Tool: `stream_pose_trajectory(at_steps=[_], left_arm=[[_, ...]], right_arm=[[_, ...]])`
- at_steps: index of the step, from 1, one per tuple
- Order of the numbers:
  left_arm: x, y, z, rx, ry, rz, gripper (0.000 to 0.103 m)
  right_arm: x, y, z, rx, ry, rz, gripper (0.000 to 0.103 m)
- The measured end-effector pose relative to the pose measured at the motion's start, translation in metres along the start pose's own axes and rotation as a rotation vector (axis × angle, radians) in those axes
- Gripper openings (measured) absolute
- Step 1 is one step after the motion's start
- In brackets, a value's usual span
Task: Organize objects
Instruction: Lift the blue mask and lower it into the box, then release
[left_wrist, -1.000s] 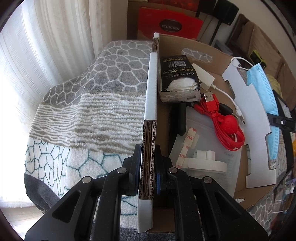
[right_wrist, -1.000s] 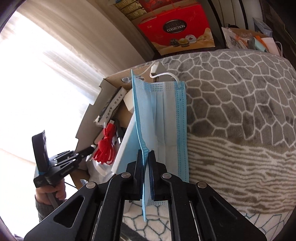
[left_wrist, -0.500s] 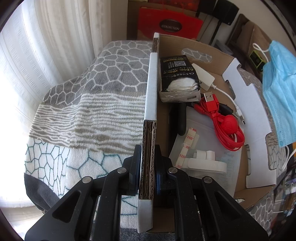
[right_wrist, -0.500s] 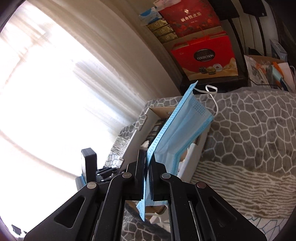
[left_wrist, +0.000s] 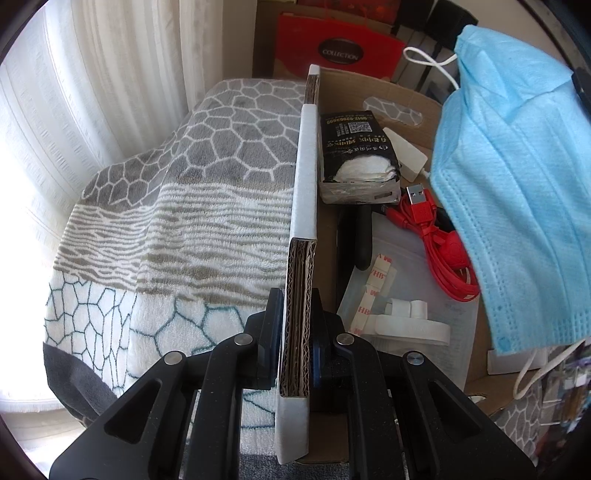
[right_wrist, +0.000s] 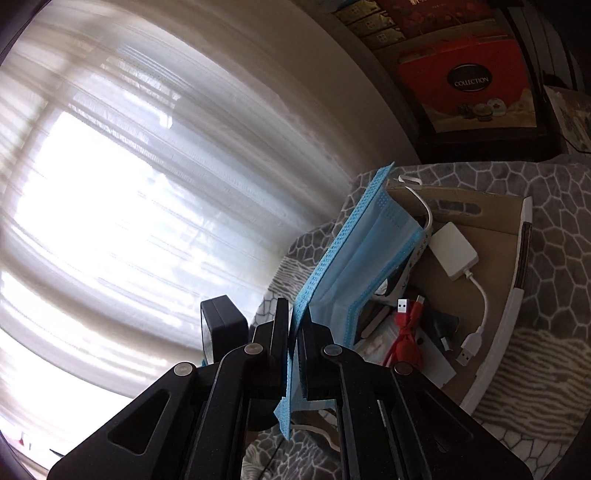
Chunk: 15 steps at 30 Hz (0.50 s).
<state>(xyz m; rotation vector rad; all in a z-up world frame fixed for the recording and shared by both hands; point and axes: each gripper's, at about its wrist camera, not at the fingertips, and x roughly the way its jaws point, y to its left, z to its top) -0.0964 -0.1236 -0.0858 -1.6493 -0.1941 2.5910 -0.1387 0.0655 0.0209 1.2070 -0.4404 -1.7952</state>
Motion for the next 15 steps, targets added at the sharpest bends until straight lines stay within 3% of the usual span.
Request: stream_pose_trajectory(at_steps=[3, 6, 9, 11, 15], left_arm=[[0.000, 0.000, 0.000, 0.000, 0.001, 0.001, 0.011], [-0.001, -0.001, 0.000, 0.003, 0.003, 0.004, 0.011], [-0.001, -0.001, -0.001, 0.000, 0.003, 0.002, 0.011], [-0.002, -0.001, -0.002, -0.004, 0.001, 0.001, 0.011], [-0.004, 0.000, -0.003, -0.008, -0.002, -0.003, 0.011]], right_arm=[[0.013, -0.007, 0.000, 0.020, 0.005, -0.003, 0.006], [0.021, -0.025, -0.001, 0.013, 0.020, -0.102, 0.007], [0.025, -0.049, -0.003, 0.001, 0.065, -0.257, 0.023], [0.021, -0.059, -0.006, -0.008, 0.068, -0.336, 0.026], [0.003, -0.065, -0.011, -0.023, 0.050, -0.366, 0.031]])
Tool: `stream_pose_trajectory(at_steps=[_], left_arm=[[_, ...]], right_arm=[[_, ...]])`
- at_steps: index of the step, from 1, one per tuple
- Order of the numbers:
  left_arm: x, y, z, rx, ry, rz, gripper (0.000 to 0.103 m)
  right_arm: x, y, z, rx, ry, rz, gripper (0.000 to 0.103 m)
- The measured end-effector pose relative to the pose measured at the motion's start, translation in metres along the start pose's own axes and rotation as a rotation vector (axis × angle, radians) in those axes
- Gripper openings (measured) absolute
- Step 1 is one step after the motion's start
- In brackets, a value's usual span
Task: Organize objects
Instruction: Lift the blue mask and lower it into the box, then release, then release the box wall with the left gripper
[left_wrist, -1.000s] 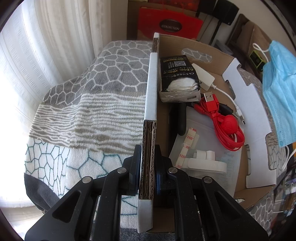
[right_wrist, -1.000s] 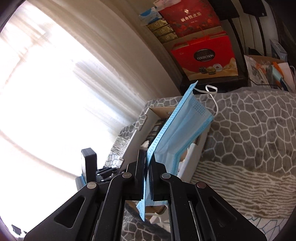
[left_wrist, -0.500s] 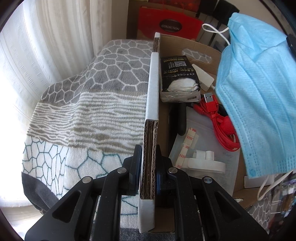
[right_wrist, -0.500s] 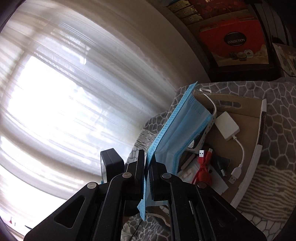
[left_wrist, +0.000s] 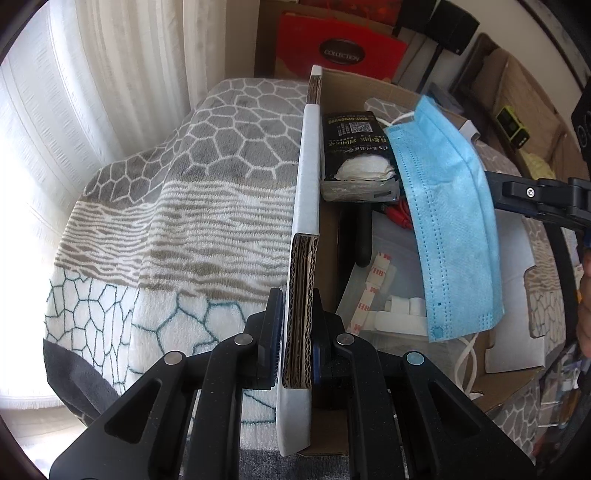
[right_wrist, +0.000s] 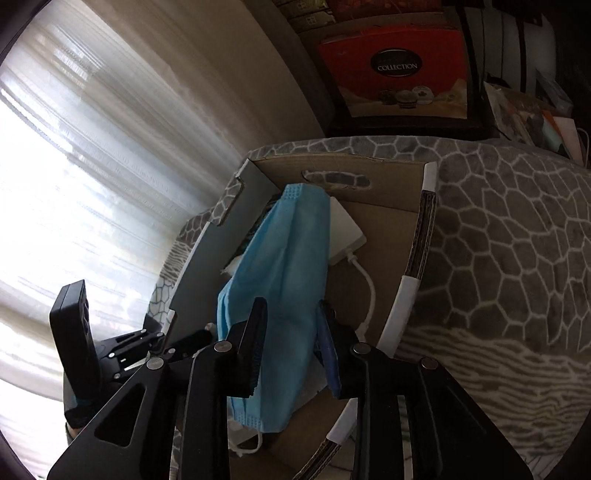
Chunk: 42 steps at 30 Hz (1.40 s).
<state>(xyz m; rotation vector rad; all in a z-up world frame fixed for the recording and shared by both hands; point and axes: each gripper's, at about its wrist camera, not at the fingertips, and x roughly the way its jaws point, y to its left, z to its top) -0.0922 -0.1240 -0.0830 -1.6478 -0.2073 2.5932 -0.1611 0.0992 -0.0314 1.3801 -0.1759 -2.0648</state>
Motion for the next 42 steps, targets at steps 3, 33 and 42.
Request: stream_pose_trajectory(at_steps=[3, 33, 42], left_arm=[[-0.005, -0.001, 0.001, 0.005, -0.014, 0.007, 0.011], [-0.084, -0.040, -0.004, 0.041, -0.230, 0.066, 0.087], [-0.086, -0.050, -0.002, 0.070, -0.243, 0.087, 0.091]], right_arm=[[-0.014, 0.004, -0.002, -0.047, -0.034, -0.060, 0.037], [-0.089, 0.004, -0.070, -0.145, -0.203, -0.366, 0.086], [-0.090, -0.006, -0.076, -0.068, -0.161, -0.302, 0.088]])
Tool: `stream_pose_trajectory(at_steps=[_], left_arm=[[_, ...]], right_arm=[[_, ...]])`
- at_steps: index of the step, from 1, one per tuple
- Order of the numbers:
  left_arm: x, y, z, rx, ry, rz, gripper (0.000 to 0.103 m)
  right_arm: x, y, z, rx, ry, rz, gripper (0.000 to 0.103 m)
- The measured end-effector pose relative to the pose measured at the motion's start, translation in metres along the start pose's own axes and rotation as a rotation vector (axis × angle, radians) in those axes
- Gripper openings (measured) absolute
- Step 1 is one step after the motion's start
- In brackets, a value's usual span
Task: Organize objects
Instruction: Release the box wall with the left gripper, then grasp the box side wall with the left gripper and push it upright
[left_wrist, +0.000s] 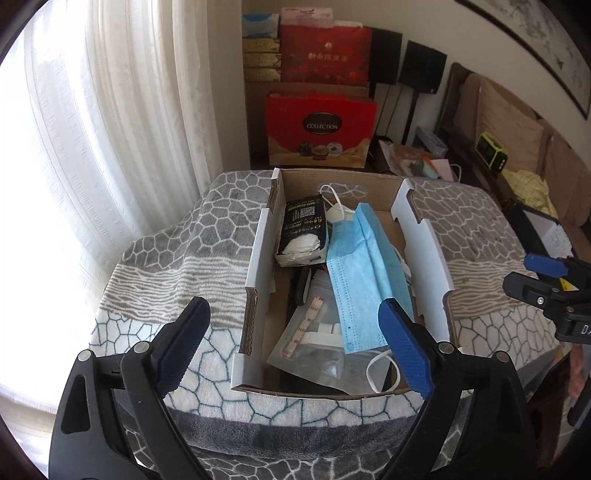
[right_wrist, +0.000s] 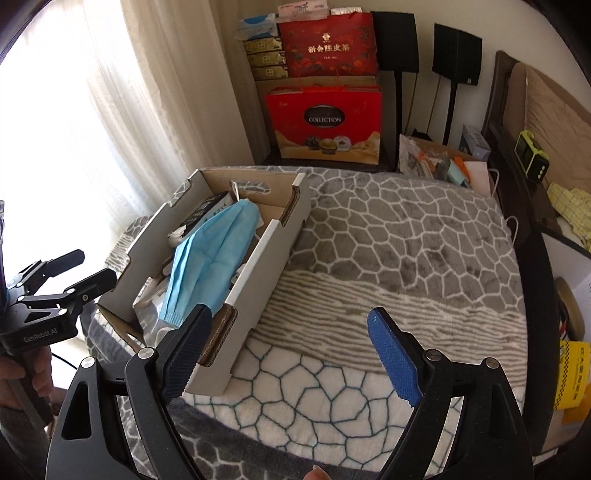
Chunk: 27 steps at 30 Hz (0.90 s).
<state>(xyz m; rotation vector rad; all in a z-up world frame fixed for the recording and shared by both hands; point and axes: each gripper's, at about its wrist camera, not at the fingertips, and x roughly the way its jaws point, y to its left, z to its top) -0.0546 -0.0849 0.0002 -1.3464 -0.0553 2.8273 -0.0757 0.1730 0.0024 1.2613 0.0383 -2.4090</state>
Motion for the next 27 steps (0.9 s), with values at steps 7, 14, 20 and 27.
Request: stream_pose_trajectory(at_steps=[7, 14, 20, 27], left_arm=[[0.044, 0.032, 0.002, -0.048, 0.099, 0.017, 0.062], [0.067, 0.051, 0.009, -0.070, 0.138, 0.012, 0.052], [0.088, 0.045, 0.021, -0.033, 0.191, -0.011, 0.034], [0.108, 0.037, 0.028, -0.009, 0.235, -0.033, 0.020]], right_arm=[[0.041, -0.001, 0.009, 0.086, 0.082, 0.064, 0.080], [0.065, 0.005, 0.027, 0.116, 0.109, 0.062, 0.064], [0.087, 0.013, 0.037, 0.120, 0.153, 0.059, 0.045], [0.110, 0.016, 0.038, 0.140, 0.210, 0.063, 0.034]])
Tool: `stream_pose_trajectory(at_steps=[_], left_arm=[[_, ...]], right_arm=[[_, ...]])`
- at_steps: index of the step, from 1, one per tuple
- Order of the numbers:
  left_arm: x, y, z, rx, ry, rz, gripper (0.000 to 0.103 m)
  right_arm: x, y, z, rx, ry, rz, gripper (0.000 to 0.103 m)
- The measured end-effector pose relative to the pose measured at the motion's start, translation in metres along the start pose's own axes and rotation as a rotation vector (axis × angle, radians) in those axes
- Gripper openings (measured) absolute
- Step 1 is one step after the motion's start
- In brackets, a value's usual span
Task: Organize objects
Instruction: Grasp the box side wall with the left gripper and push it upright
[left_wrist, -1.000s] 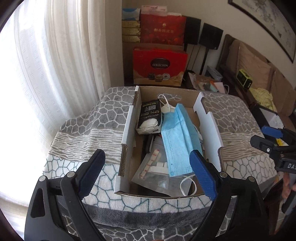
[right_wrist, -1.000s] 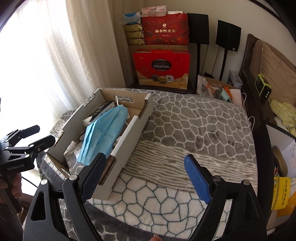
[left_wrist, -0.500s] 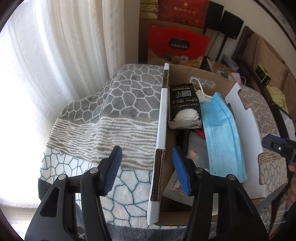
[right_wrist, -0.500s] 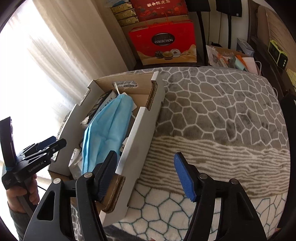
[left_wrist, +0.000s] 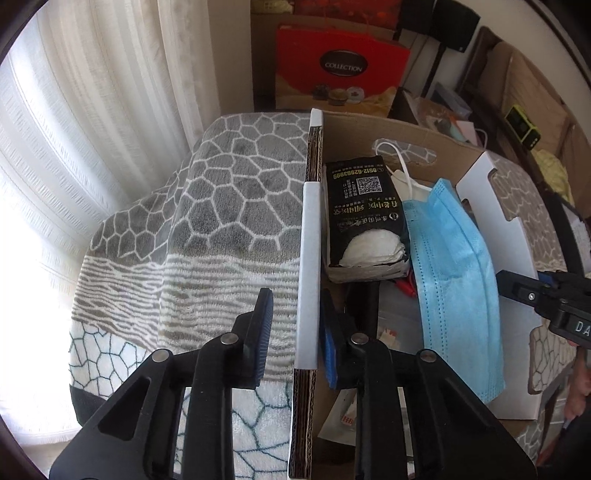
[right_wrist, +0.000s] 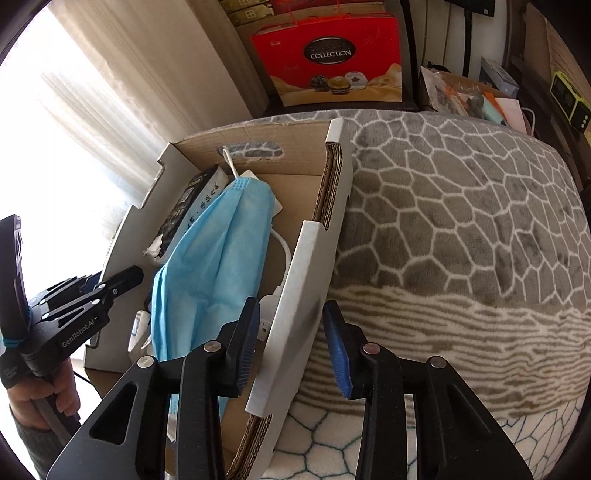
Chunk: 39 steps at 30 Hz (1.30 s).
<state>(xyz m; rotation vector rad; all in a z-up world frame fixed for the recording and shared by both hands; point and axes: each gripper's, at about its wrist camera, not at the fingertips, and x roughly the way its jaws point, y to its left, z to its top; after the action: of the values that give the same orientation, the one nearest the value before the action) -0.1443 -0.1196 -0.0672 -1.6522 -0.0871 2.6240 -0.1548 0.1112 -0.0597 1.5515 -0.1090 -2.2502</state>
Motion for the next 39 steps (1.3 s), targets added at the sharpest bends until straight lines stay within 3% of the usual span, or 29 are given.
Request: stream_pose_trajectory(at_steps=[3, 8, 15, 28, 39], left_arm=[[0.003, -0.004, 0.001, 0.012, 0.008, -0.017, 0.009], [0.000, -0.009, 0.001, 0.018, 0.007, -0.002, 0.009], [-0.016, -0.034, 0.000, 0.050, -0.030, 0.006, 0.009], [-0.032, -0.122, 0.000, 0.148, -0.066, -0.068, 0.012], [-0.007, -0.148, -0.013, 0.157, -0.022, -0.061, 0.012]], right_arm=[[0.005, -0.002, 0.001, 0.004, 0.001, -0.008, 0.032], [0.003, 0.001, -0.001, -0.037, -0.009, -0.028, 0.030], [-0.019, -0.003, -0.002, -0.096, -0.068, -0.119, 0.026], [-0.077, -0.081, -0.012, -0.025, -0.099, -0.155, 0.024], [-0.064, -0.111, -0.030, 0.027, -0.077, -0.157, 0.024]])
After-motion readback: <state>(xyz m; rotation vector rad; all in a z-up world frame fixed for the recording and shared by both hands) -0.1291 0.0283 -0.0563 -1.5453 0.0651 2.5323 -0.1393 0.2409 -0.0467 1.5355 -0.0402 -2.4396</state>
